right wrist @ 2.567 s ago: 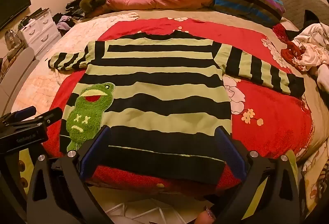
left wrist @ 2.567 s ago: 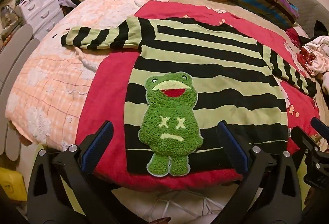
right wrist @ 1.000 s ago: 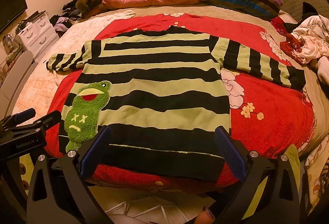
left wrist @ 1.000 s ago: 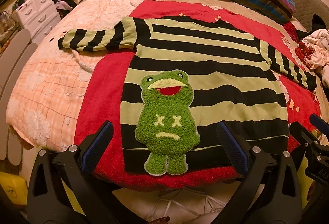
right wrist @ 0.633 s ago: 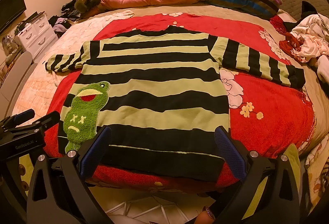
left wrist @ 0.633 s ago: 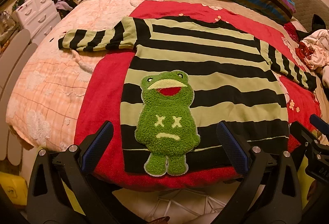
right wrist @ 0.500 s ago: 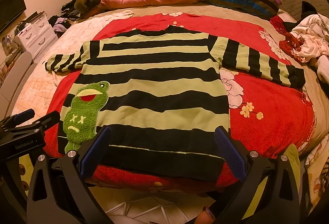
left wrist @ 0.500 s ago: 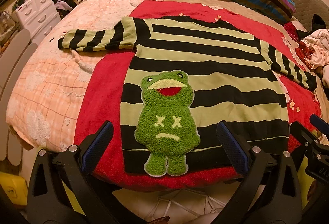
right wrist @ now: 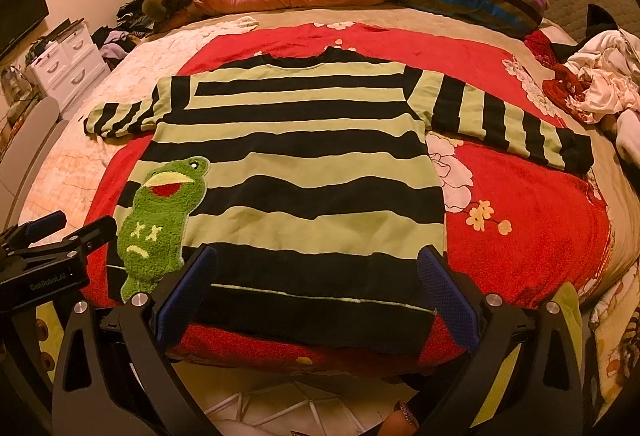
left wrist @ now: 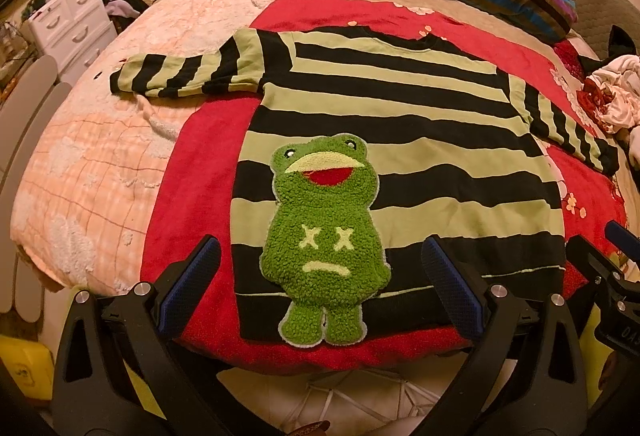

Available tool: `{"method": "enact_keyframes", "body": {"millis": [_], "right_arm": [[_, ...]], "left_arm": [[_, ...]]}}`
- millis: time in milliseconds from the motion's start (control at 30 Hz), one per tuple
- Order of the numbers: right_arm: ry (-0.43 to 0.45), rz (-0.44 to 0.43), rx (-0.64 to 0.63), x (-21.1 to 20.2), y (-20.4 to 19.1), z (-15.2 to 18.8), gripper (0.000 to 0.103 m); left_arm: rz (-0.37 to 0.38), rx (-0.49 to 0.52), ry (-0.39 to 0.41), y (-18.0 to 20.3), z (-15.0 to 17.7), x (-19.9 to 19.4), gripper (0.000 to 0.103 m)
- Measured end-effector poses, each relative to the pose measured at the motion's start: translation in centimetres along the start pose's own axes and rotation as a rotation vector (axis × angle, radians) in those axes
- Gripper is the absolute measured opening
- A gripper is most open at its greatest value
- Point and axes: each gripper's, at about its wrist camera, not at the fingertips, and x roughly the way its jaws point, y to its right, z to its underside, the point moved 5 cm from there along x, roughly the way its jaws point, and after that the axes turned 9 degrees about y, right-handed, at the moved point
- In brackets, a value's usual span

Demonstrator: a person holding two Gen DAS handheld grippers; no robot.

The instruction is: Fold small clothes

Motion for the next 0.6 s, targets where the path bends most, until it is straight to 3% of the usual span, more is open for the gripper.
{"method": "enact_keyframes", "body": {"millis": [600], "right_arm": [[0.015,0.028,-0.01,0.4,0.2,-1.7,0.099]], "left_arm": [[-0.012,-0.001,-0.002,-0.1,-1.8,1.4,0.094]]}}
